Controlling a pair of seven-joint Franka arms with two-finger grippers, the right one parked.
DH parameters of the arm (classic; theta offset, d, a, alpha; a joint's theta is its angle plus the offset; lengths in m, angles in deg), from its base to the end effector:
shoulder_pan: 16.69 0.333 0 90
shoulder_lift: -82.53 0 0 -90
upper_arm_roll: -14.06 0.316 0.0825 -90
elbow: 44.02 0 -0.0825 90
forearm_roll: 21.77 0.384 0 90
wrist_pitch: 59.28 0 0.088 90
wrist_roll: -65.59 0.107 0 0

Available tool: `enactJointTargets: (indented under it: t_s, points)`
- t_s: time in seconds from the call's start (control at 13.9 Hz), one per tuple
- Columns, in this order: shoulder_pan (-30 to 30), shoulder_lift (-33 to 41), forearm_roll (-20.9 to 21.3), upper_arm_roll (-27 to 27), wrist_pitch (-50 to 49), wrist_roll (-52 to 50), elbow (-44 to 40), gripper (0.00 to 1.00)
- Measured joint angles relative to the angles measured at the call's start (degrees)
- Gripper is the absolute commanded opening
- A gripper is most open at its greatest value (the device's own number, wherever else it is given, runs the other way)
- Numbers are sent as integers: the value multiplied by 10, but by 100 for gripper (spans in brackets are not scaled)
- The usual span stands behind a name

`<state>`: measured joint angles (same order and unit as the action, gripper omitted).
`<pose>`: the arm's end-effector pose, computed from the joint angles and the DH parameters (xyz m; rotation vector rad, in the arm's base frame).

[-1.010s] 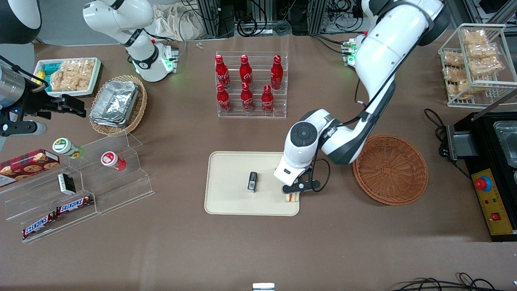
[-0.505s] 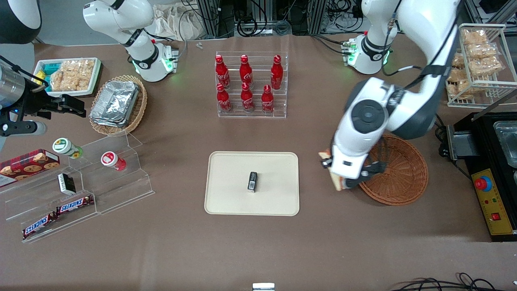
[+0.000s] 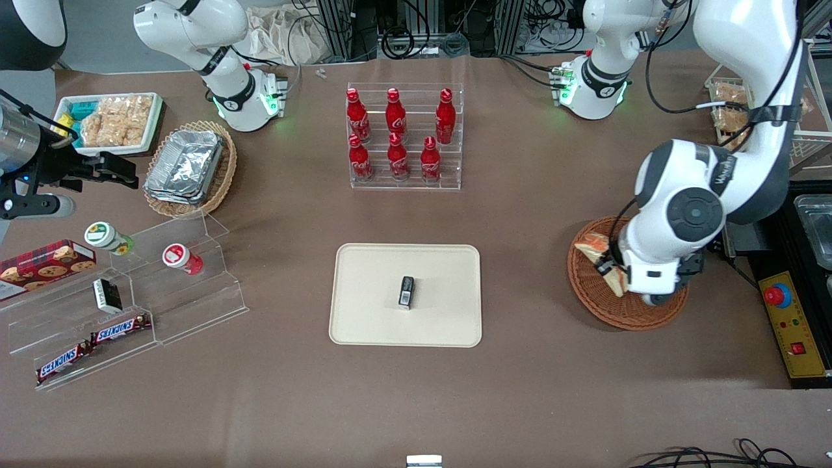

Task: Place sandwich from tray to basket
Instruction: 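Lift the sandwich and carry it over the wicker basket, then lower the sandwich into the basket and open the left gripper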

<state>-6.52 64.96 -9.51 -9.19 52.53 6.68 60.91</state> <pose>0.5993 -0.1100 0.3648 -2.8018 -1.0415 0.1273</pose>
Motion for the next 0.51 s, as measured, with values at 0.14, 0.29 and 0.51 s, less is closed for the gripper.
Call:
enactJointTargets:
  t_s: [0.14,0.29,0.51]
  points:
    - [30,5,0,0,11,0,19,0]
    - [58,6,0,1,40,0,44,0]
    - [81,6,0,2,103,0,94,0]
